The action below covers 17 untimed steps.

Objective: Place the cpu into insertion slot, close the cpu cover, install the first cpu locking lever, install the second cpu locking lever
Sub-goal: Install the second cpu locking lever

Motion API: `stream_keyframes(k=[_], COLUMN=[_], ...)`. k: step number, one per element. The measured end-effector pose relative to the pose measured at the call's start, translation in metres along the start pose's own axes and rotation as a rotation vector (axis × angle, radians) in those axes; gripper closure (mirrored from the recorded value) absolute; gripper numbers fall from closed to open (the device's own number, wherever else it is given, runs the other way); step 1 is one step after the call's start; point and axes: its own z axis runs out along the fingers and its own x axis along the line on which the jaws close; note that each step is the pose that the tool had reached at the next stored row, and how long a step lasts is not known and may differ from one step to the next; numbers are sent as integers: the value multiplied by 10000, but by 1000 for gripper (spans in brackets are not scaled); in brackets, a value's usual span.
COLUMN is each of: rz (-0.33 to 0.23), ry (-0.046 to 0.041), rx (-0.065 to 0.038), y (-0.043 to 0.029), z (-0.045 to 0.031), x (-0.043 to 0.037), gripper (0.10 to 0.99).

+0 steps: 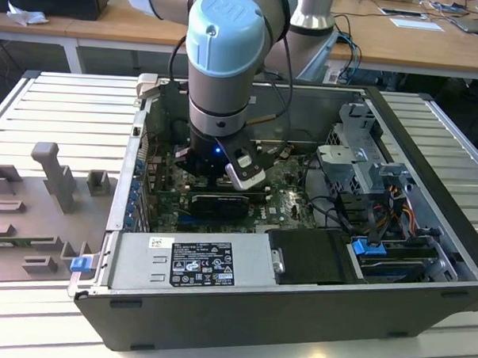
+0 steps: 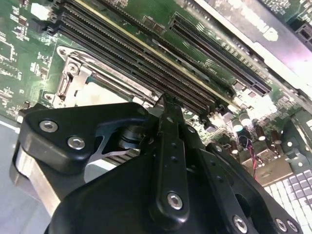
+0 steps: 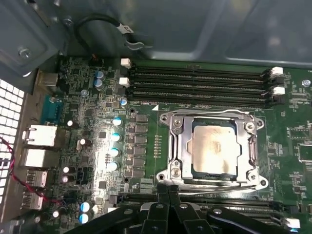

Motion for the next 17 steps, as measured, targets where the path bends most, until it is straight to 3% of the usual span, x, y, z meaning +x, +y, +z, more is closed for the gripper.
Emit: stream_keyframes(k=[5, 17], rz=[-1, -3], ry=[-15, -28], rx=[-250, -497], y=[-10, -25], z=[37, 101], x=[2, 9], gripper=[980, 980])
